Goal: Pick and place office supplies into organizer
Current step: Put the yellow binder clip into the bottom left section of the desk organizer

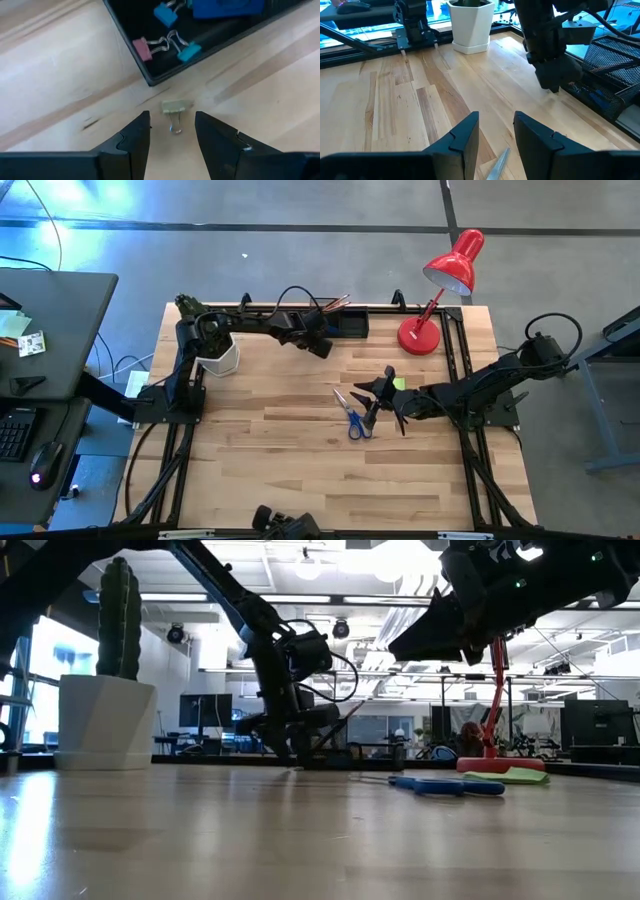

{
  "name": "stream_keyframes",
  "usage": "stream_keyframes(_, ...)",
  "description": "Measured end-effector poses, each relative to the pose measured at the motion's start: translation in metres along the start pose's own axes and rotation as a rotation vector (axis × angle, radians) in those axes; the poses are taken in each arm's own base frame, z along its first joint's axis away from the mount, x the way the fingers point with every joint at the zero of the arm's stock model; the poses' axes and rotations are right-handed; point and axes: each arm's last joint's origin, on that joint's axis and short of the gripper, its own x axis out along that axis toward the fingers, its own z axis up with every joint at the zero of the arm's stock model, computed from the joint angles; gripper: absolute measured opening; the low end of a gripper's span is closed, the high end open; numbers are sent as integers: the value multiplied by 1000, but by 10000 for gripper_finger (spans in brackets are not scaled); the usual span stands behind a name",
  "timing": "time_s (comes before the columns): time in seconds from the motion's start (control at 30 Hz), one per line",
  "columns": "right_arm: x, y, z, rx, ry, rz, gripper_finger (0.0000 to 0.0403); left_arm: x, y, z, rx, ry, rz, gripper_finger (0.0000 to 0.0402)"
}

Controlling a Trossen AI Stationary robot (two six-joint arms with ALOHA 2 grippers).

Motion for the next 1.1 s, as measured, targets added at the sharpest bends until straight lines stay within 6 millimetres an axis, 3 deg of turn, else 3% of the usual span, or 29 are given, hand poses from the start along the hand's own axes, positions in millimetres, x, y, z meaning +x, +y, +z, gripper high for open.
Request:
stream_keyframes(0.2, 0, 0, 0, -1, 0, 0, 119, 1, 1, 1, 8, 18, -37, 145)
stream_keyframes(0.5, 0, 0, 1, 2, -5, 1, 119, 5, 22, 12, -27, 47, -26, 145)
stream_keyframes(0.77, 0, 0, 1, -2, -10, 2, 119, 11, 19, 11, -19, 48, -39, 145)
stream_keyframes(1.1, 0, 0, -2, -15, 13, -4, 119, 2, 11, 9, 72, 121, 5, 145)
